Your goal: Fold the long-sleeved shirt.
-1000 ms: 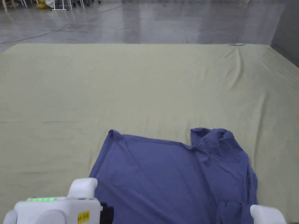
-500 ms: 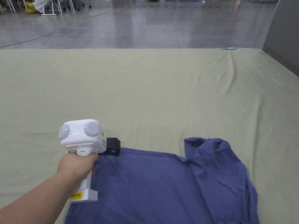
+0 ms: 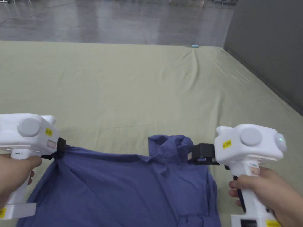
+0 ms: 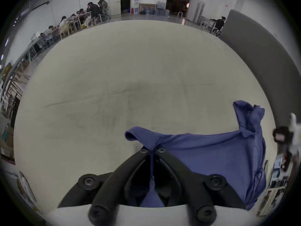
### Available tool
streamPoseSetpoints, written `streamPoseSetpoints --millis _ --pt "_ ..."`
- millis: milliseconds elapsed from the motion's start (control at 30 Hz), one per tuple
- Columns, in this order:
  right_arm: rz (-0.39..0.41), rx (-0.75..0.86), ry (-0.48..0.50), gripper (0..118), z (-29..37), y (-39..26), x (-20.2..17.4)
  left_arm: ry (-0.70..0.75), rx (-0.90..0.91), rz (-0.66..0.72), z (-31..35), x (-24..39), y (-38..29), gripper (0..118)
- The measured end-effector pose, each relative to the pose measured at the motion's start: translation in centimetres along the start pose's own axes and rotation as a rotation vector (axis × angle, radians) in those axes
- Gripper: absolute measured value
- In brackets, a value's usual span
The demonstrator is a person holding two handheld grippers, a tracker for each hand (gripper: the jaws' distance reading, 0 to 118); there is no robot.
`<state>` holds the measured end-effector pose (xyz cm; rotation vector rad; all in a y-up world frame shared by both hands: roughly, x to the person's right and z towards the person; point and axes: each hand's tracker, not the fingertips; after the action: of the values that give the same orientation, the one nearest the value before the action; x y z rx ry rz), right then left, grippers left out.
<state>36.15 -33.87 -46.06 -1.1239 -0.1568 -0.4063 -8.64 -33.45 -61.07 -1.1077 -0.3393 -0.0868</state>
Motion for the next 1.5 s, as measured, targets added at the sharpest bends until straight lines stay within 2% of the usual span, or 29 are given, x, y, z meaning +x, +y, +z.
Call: streamPoseSetpoints --millis 100,133,167,200,233,267,300,333,367,400,467,500,533,600,633,800,933,1067,1133,1267,1367,1400,1500 --pt "-0.031 -0.115 -0.098 116 -4.0 1.7 0.0 -0.007 0.005 0.007 1.4 -0.8 -0.1 0" --pt "-0.032 -0.138 -0.087 115 -4.8 1.6 0.0 -0.007 0.007 0.009 1.7 -0.9 -0.2 0" --pt "-0.031 -0.177 -0.108 104 -5.5 1.1 -0.2 -0.006 0.007 0.007 2.2 -1.1 -0.3 0" --pt "-0.033 -0.178 -0.163 82 -5.6 0.8 -0.6 -0.002 0.007 0.004 2.5 -1.3 -0.5 0" --pt "-0.017 -0.172 -0.222 66 -5.6 0.4 -1.2 0.004 0.007 0.002 2.7 -1.4 -0.6 0" --pt "0.083 -0.111 -0.315 57 -4.7 -0.3 -1.9 0.009 0.005 0.004 2.9 -1.6 -0.7 0" --pt "0.119 -0.088 -0.275 45 -4.2 -0.8 -2.4 0.011 0.004 0.009 3.1 -1.8 -0.9 0" --pt "0.140 -0.105 -0.256 28 -4.0 -1.2 -2.7 0.006 0.005 0.015 3.3 -2.0 -1.2 0" --pt "0.156 -0.123 -0.264 0 -3.6 -1.6 -3.1 -0.003 0.007 0.020 3.6 -2.2 -1.4 0" --pt "0.162 -0.116 -0.275 0 -3.0 -1.9 -3.3 -0.008 0.010 0.029 3.8 -2.3 -1.7 0" --pt "0.089 -0.141 -0.110 0 -1.1 -1.7 -3.2 -0.010 0.013 0.039 4.6 -2.4 -2.1 0" --pt "0.076 -0.120 -0.087 0 0.3 -1.7 -3.4 -0.008 0.015 0.040 5.3 -2.5 -2.2 0" --pt "0.103 -0.091 -0.094 0 1.6 -1.4 -3.4 -0.016 0.017 0.042 6.0 -2.6 -2.2 0" --pt "0.231 -0.011 -0.106 0 6.3 -0.4 -4.7 -0.057 0.049 0.061 8.9 -2.8 -1.7 0" --pt "0.267 0.017 -0.111 0 8.4 0.2 -5.2 -0.064 0.064 0.063 10.3 -2.9 -1.1 0" --pt "0.356 0.173 -0.098 0 20.5 4.6 -7.6 -0.078 0.196 0.044 19.6 -3.0 3.8 0" --pt "0.429 0.333 -0.181 0 28.3 9.2 -10.2 -0.056 0.335 0.033 26.8 -3.2 8.3 0" --pt "0.427 0.442 -0.195 0 35.0 14.9 -13.9 -0.059 0.399 0.048 33.2 -2.9 13.9 0" --pt "0.412 0.513 -0.228 0 38.1 17.4 -16.4 -0.038 0.510 0.047 35.7 -3.0 17.1 0" --pt "0.434 0.632 -0.277 0 42.9 21.8 -20.4 0.012 0.609 0.063 39.8 -2.9 22.6 0" --pt "0.391 0.756 -0.284 0 45.7 24.4 -22.2 0.017 0.667 0.138 42.1 -3.4 26.5 0" --pt "0.368 0.776 -0.247 0 46.5 25.4 -22.6 0.023 0.695 0.165 43.2 -2.3 26.4 0" --pt "0.340 0.808 -0.277 0 48.2 28.0 -23.5 0.012 0.730 0.193 44.6 -2.0 28.6 0"
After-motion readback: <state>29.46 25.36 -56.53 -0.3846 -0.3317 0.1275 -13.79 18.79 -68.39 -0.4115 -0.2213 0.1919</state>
